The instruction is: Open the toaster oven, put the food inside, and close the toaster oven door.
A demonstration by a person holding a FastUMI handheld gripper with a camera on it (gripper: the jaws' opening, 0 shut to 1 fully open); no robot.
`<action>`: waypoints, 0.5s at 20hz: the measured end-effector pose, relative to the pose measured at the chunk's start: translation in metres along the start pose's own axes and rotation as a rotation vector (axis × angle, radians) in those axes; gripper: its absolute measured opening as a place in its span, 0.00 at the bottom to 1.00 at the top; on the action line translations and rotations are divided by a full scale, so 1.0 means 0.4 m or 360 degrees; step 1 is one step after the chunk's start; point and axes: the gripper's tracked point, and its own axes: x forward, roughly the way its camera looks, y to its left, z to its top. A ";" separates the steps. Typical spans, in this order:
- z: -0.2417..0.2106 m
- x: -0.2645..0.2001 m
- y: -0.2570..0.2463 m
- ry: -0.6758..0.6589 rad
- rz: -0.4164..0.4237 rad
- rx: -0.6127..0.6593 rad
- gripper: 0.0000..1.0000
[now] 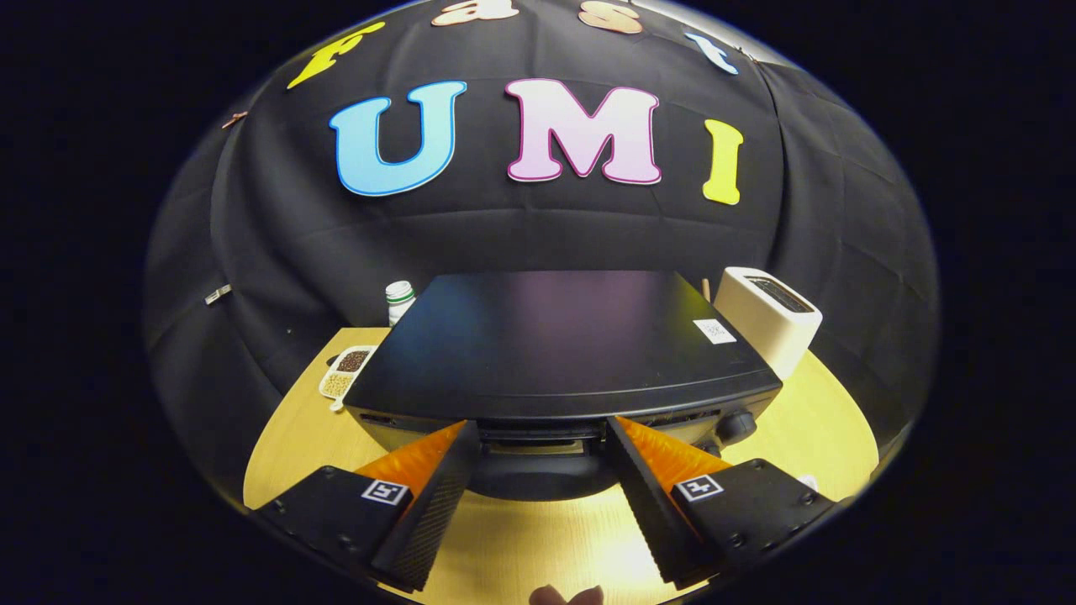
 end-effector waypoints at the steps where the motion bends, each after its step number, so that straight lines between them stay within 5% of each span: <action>1: -0.010 -0.015 0.000 0.0007 0.0004 -0.0004 0.99; 10: -0.219 -0.133 -0.006 0.0230 0.0030 -0.0039 0.98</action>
